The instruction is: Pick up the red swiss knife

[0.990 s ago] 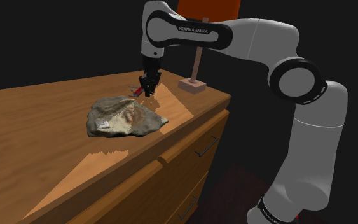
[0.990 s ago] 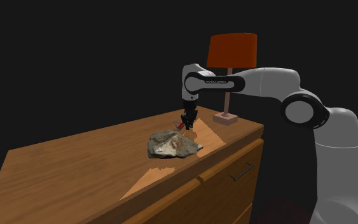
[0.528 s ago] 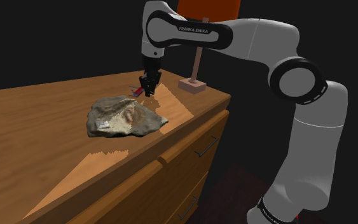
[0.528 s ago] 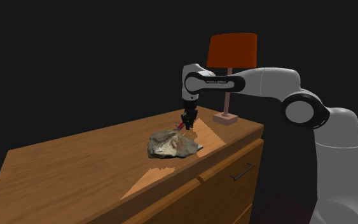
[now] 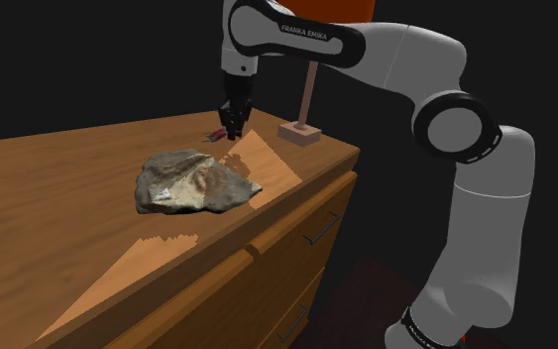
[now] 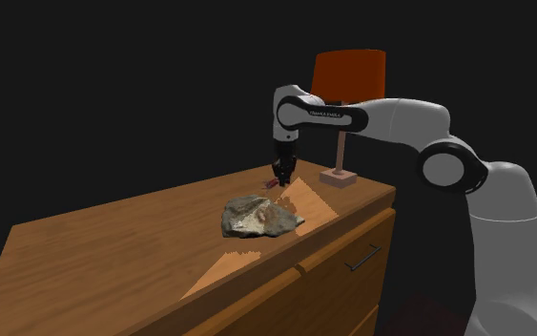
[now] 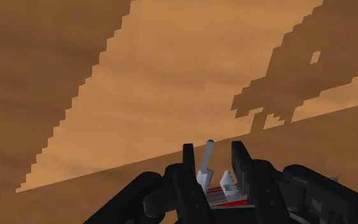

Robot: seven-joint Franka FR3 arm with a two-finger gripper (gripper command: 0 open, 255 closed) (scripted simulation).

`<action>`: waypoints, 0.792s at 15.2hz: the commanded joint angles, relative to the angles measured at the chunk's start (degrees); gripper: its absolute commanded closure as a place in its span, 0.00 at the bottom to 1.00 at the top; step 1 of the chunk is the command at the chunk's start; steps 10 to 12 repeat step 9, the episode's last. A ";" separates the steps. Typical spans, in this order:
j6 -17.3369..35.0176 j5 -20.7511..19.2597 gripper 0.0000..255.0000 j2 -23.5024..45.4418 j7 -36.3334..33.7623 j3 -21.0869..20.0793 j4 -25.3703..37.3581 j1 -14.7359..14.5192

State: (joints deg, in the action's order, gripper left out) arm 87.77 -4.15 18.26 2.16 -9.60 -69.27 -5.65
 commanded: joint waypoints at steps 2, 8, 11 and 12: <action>-3.37 -0.25 1.00 1.47 0.03 -0.01 4.81 -0.30; -9.27 -0.82 1.00 4.61 0.07 -0.01 13.83 -1.02; -9.26 -0.82 1.00 4.59 0.07 -0.01 13.81 -1.02; -9.26 -0.82 1.00 4.59 0.07 -0.01 13.81 -1.02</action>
